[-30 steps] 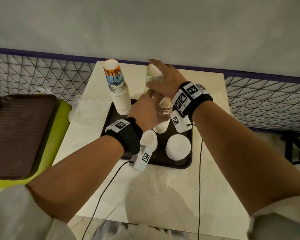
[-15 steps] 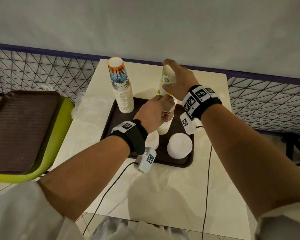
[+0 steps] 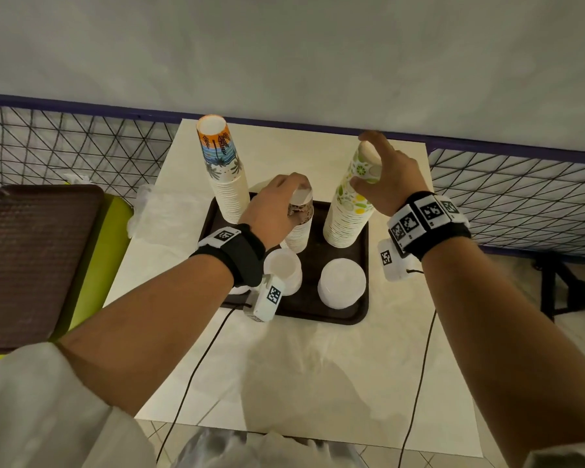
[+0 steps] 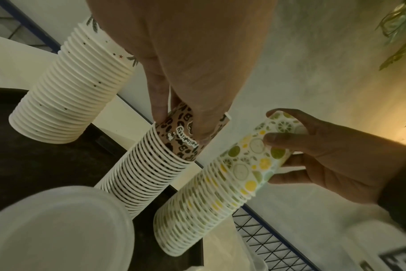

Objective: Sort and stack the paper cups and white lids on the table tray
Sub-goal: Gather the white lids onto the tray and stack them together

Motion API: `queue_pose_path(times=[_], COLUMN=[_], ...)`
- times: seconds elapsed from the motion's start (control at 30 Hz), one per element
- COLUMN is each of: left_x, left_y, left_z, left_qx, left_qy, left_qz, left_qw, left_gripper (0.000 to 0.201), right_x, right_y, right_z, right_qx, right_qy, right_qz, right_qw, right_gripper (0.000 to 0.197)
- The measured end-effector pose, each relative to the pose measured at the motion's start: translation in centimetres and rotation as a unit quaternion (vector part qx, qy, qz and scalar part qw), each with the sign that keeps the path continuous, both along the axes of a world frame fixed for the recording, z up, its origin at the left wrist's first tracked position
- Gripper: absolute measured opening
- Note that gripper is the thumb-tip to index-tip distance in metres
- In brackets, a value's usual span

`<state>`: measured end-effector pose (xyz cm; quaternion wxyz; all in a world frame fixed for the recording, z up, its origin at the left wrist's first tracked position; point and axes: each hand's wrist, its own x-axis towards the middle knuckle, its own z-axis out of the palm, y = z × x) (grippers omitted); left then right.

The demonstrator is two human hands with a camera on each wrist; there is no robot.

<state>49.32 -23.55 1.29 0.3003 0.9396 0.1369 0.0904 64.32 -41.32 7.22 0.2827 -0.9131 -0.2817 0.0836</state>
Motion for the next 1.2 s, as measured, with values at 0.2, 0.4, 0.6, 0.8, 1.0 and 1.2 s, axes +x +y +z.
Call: queue_pose_path(times=[0.2, 0.4, 0.6, 0.8, 1.0, 1.2], left_x=[0.4, -1.7, -3.6, -2.1, -0.9, 1.0], left_y=[1.1, 2.6, 8.4, 13.5, 13.9, 12.3], left_z=[-0.3, 1.6, 5.9, 4.3, 2.7, 2.8], left_qx=[-0.026, -0.017, 0.052, -0.086, -0.117, -0.127], left_qy=[-0.003, -0.039, -0.170, -0.017, -0.041, -0.026], left_qz=[0.007, 0.021, 0.264, 0.208, 0.138, 0.059], left_qw=[1.000, 0.999, 0.948, 0.974, 0.983, 0.990], left_gripper=[0.054, 0.058, 0.072, 0.106, 0.073, 0.072], right_x=[-1.5, -4.0, -8.4, -8.3, -8.9, -12.0], right_y=[-0.9, 0.0, 5.5, 10.2, 12.7, 14.8], right_z=[0.1, 2.6, 1.4, -3.4, -4.9, -5.1], right_qx=[0.016, 0.009, 0.019, -0.178, -0.140, -0.128], right_qy=[0.017, -0.166, -0.155, -0.020, -0.011, -0.025], right_qz=[-0.012, -0.006, 0.140, 0.127, 0.142, 0.202], right_qw=[1.000, 0.986, 0.978, 0.976, 0.980, 0.971], right_gripper=[0.081, 0.080, 0.050, 0.067, 0.047, 0.067])
